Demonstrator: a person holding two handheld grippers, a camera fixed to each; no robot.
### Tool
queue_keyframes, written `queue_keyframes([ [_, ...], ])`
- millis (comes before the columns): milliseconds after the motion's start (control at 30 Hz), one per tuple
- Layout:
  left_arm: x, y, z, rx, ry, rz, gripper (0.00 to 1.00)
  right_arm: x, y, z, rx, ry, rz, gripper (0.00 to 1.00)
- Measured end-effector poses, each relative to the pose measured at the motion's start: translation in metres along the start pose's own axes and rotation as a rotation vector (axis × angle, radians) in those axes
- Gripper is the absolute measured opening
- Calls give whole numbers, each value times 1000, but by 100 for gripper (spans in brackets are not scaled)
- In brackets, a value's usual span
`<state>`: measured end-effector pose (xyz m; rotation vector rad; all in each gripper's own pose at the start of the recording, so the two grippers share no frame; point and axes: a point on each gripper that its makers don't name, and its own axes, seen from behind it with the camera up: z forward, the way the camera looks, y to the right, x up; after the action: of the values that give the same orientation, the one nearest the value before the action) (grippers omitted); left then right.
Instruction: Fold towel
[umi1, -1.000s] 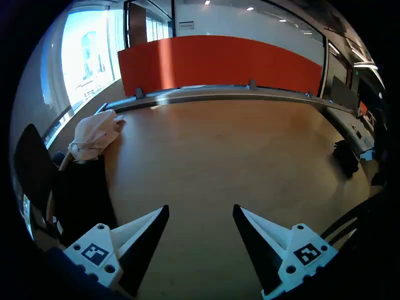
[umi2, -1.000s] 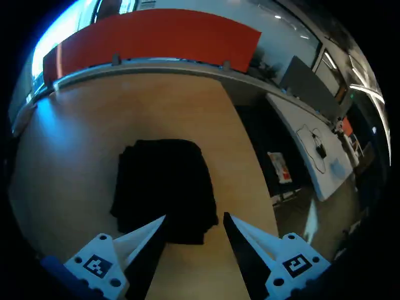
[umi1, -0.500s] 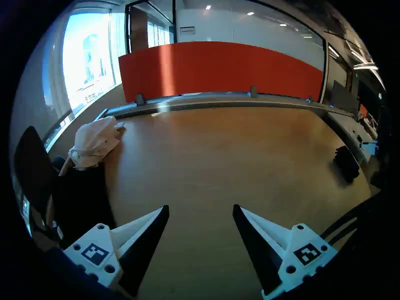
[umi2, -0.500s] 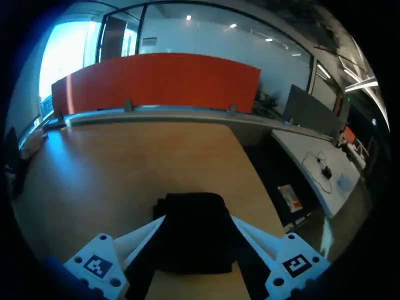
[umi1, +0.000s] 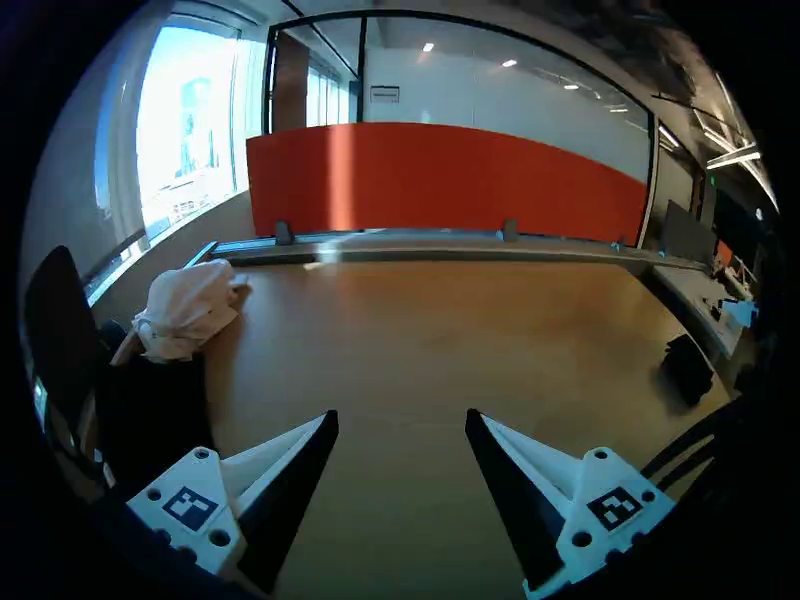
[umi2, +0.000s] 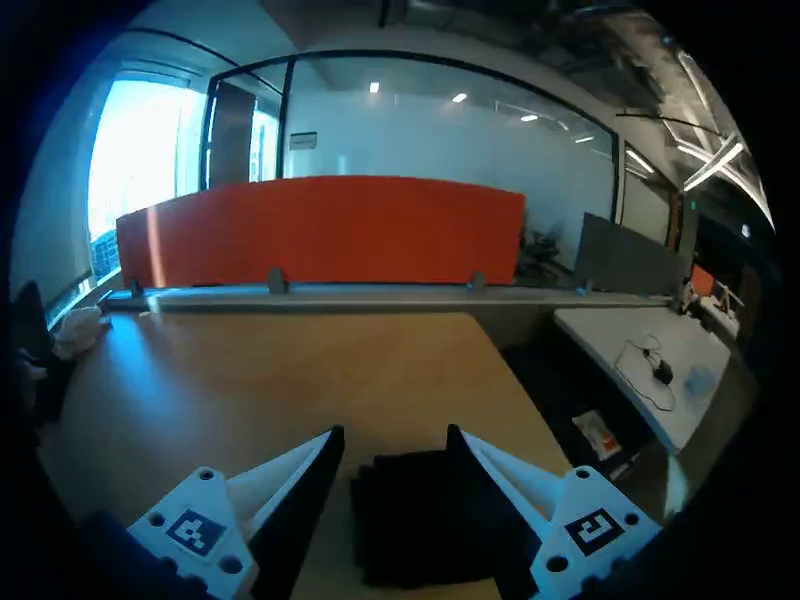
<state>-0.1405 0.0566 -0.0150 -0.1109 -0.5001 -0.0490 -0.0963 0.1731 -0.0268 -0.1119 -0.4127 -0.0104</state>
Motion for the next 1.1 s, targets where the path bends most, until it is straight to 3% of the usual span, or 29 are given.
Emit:
queue_keyframes([
  [133, 14, 3, 1, -10, 48, -34, 94, 24, -18, -2, 21, 65, 8, 80],
  [367, 39, 1, 1, -12, 148, -74, 94, 52, -49, -3, 41, 140, -11, 92],
  [867, 76, -6, -2, 12, 288, -91, 94, 84, -135, -5, 130, 227, -11, 92],
  [1100, 88, -10, -5, 20, 332, -87, 94, 97, -161, -3, 130, 270, -33, 92],
])
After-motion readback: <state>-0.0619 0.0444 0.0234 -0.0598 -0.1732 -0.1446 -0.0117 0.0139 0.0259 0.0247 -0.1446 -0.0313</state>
